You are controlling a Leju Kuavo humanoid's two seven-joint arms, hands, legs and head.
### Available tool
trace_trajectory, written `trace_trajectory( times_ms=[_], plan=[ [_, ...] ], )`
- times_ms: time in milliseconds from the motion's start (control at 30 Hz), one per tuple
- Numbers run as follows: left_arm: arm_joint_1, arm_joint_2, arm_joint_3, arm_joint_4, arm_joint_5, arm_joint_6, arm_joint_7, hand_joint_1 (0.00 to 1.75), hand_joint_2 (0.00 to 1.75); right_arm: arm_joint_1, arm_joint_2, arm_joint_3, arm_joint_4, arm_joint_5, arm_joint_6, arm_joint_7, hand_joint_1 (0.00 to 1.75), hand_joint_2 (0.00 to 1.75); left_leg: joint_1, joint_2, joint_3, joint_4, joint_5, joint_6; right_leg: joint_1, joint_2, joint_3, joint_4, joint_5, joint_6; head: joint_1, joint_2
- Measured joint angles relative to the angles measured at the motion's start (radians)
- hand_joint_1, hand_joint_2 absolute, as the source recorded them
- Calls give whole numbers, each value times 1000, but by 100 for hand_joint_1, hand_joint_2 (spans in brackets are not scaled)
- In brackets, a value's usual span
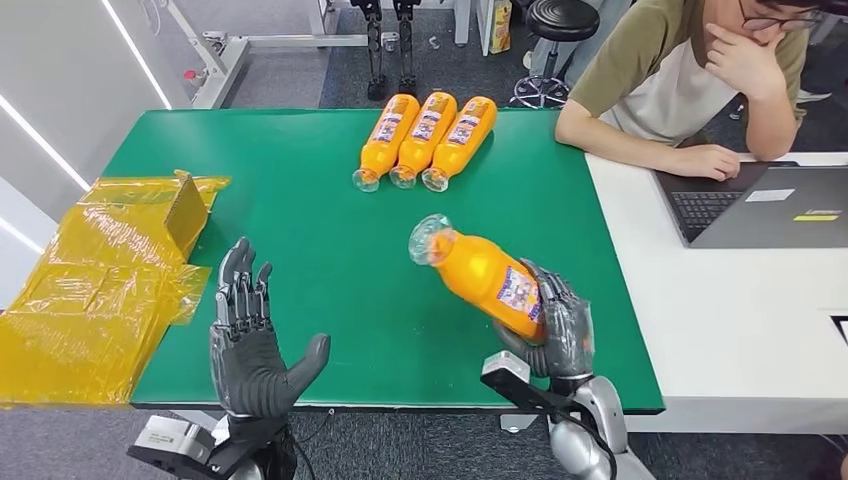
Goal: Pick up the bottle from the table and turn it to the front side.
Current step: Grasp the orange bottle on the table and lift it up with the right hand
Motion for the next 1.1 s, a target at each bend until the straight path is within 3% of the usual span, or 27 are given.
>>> trace_trajectory(
  times_ms=[167, 367, 600, 767, 1100],
  plan=[
    [-4, -2, 0, 0, 27, -50, 46, 0, 175, 114, 77, -25, -130, -61, -3, -54, 175, 175, 0, 3, 0, 0, -2, -2, 0, 3, -1, 0, -1, 0, 0, 0],
    [-25, -8, -11, 2, 34, -207, 92, 0, 175, 134, 137, -5, -181, -38, 65, -12, 175, 175, 0, 4, 0, 0, -2, -2, -1, 3, -2, 0, 0, -1, 0, 0],
    [-47, -14, -48, 13, -27, -314, 96, 0, 175, 162, 155, 35, -222, 78, 186, 22, 175, 175, 0, 4, 0, 0, -2, -2, 0, 3, -2, 0, 0, -1, 0, 0],
    [-58, -22, -50, 22, -32, -363, 99, 0, 175, 178, 155, 63, -252, 175, 217, 12, 175, 175, 0, 4, 0, 0, -2, -2, 0, 3, -2, 0, -1, 0, 0, 0],
    [-87, -28, -50, 49, -27, -389, 105, 0, 175, 174, 164, 93, -274, 260, 354, 53, 175, 175, 0, 4, 0, 0, -2, -2, 0, 3, -2, 0, -1, -1, 0, 0]
  ],
)
